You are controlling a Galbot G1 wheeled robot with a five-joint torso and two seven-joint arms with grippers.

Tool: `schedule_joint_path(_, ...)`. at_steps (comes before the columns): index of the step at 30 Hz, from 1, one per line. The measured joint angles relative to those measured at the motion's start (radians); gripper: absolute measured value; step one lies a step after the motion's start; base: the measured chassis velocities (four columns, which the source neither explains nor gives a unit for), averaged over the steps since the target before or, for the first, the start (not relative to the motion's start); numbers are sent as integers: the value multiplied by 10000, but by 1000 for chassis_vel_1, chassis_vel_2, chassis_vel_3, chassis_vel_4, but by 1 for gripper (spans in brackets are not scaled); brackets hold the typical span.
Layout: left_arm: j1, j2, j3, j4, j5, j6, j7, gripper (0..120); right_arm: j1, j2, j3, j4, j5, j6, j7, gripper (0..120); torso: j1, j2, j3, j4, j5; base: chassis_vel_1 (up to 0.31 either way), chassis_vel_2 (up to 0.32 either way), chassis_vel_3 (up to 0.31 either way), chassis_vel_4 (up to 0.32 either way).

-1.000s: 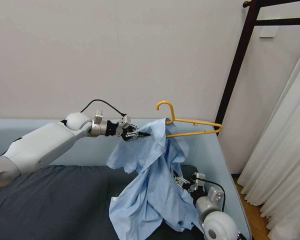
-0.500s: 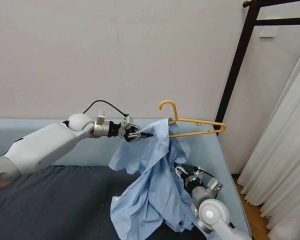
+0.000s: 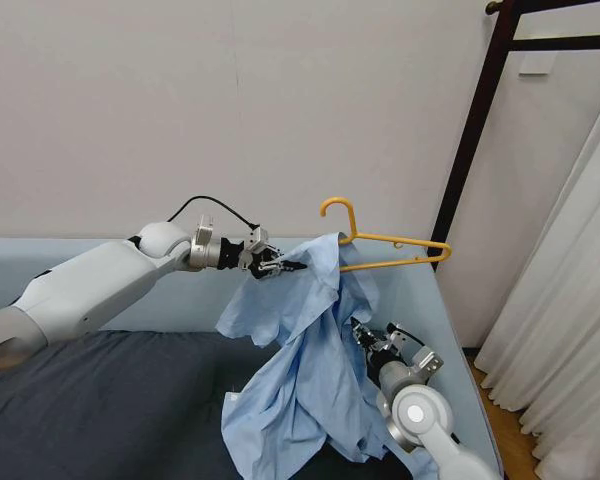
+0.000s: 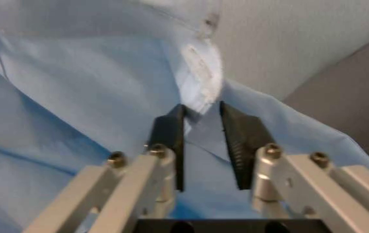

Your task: Pick up the clothes from the sofa and hang them on the clothes hanger.

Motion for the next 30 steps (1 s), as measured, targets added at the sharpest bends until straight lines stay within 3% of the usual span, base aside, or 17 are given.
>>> schedule_joint_path(5, 212, 152, -5, -225, 71, 0, -20, 1, 61, -61, 12, -26, 91, -7, -15, 0, 0, 0, 0, 1, -2, 0, 0, 0, 0)
schedule_joint_path(15, 399, 201, -168, -40, 150, -65, -44, 1, -109, -300, 26, 161, -139, -9, -27, 0, 0, 0, -1, 0, 2, 0, 0, 0, 0)
schedule_joint_path(22, 741, 255, -357, 349, 678, -376, 184, 1, -41, -1027, 84, 412, -312, -689, -39, 0, 0, 0, 0, 0, 1, 0, 0, 0, 0)
schedule_joint_path(30, 1120, 147, -714, 1214, 1665, -1295, 471, 1, 669, -2097, -36, 510, -156, -1523, 58, 0, 0, 0, -1, 0, 2, 0, 0, 0, 0)
